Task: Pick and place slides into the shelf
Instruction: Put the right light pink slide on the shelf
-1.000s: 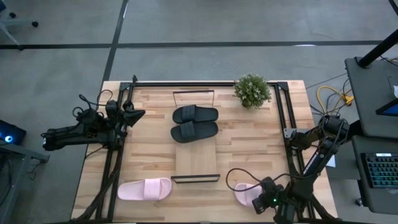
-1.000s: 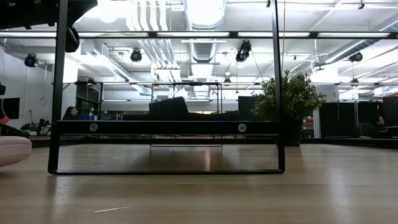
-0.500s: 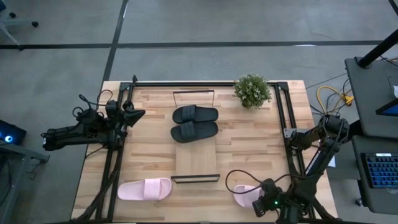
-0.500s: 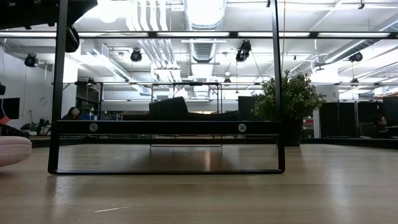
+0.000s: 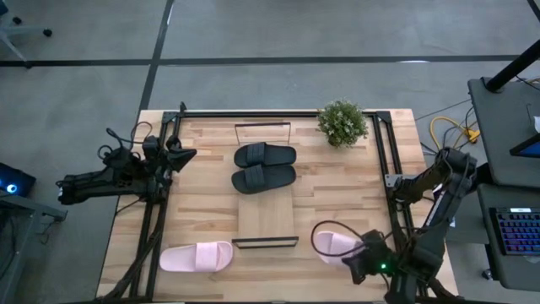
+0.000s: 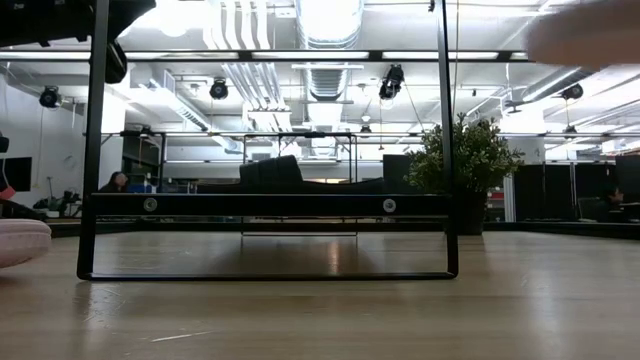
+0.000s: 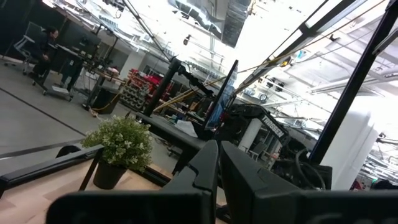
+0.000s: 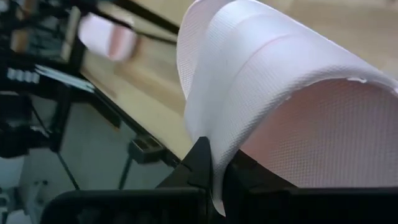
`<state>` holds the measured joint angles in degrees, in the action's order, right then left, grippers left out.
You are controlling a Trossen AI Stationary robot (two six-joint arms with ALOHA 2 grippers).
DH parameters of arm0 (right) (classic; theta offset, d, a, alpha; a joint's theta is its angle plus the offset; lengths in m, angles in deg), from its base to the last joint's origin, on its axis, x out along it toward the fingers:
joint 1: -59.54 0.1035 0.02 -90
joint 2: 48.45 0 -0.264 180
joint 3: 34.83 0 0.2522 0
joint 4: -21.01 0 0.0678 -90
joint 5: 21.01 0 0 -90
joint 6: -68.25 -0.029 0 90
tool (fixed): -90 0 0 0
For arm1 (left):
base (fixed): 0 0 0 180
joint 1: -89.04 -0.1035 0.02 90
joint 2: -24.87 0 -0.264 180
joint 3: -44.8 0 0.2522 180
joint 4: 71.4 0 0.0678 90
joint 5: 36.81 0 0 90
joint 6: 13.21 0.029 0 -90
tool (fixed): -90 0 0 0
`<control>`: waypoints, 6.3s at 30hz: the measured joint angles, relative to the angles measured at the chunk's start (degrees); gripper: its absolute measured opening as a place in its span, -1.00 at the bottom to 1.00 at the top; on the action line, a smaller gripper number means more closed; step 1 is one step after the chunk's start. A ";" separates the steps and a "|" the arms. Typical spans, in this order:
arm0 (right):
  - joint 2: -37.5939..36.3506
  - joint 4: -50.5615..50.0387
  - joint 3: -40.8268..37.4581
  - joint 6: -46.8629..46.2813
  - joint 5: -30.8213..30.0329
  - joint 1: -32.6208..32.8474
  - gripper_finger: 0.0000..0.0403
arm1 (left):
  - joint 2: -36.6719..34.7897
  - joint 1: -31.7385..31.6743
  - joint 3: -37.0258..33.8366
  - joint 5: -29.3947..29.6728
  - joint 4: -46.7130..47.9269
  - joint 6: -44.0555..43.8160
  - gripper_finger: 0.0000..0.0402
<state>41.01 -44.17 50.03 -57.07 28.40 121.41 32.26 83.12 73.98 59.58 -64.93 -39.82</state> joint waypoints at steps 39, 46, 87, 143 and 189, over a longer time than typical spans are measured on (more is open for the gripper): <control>-18.25 5.00 7.07 42.80 6.10 -25.99 -0.96 | -2.40 0.01 0.19 -0.35 -1.62 4.89 -0.98; -17.77 9.40 7.05 48.86 13.65 -32.26 -0.96 | -5.63 0.00 0.48 -0.35 -1.20 5.11 -0.98; -5.70 25.88 7.01 58.53 38.32 -47.63 -0.96 | -5.66 -0.01 0.39 -0.33 -0.65 9.46 -0.98; 8.97 39.67 3.56 45.88 43.78 -48.78 -0.96 | -5.51 -0.02 0.30 -0.10 -0.76 11.04 -0.98; 17.53 50.33 2.92 41.90 46.29 -46.23 -0.96 | -5.45 0.00 0.20 0.13 -0.78 12.52 -0.98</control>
<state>58.55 6.16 52.95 -15.17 74.69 75.18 26.81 83.12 74.17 59.71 -65.71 -27.30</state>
